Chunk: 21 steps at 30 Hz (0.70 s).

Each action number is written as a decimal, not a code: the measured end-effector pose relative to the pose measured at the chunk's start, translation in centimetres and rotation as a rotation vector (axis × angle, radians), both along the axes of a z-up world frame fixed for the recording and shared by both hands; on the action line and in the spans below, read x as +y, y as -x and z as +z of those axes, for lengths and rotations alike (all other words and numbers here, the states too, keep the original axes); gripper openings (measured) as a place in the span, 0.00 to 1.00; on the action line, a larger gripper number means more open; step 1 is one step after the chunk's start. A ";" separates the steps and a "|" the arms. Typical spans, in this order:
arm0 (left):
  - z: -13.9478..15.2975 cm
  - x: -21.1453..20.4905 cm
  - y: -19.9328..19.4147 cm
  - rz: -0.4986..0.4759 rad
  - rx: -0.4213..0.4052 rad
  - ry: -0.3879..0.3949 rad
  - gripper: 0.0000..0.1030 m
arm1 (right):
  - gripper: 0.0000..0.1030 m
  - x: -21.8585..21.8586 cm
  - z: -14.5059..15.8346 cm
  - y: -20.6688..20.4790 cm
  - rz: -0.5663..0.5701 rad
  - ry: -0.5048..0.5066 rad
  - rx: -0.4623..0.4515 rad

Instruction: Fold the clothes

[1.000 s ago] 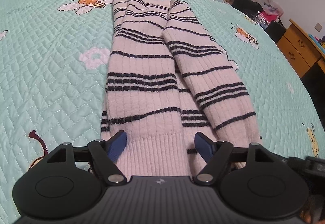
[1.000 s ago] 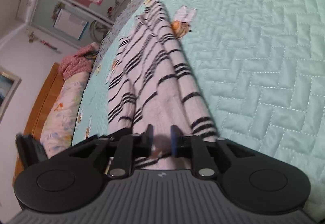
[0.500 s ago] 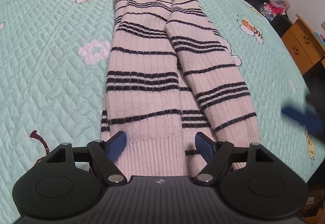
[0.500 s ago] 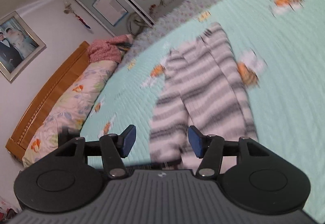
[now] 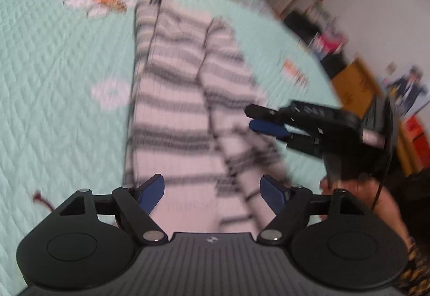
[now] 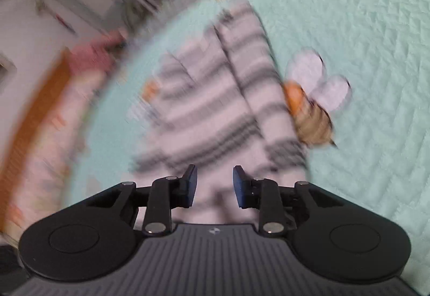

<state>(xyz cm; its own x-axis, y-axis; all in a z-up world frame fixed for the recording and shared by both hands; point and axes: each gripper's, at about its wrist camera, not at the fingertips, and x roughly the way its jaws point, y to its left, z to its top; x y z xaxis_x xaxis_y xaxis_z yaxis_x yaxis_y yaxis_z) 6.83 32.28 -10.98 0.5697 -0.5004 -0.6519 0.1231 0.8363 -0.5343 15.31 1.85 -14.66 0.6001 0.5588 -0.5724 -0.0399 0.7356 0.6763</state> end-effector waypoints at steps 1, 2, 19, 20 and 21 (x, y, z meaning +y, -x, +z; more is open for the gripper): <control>0.7 0.2 -0.8 0.004 -0.019 0.021 0.79 | 0.32 -0.3 1.0 -0.4 0.000 -0.038 -0.032; 1.1 0.1 -2.0 -0.004 -0.032 0.036 0.79 | 0.34 -0.3 2.2 -1.3 0.004 -0.036 -0.074; -5.6 -3.4 -16.7 -0.135 0.072 0.089 0.79 | 0.15 -2.1 -5.3 -19.8 0.014 -0.097 -0.008; -5.5 -3.4 -16.9 -0.133 0.090 0.086 0.79 | 0.18 -2.0 -4.8 -19.8 0.008 -0.092 -0.005; -5.4 -3.4 -17.1 -0.127 0.108 0.082 0.79 | 0.19 -2.0 -4.2 -19.8 0.003 -0.085 -0.003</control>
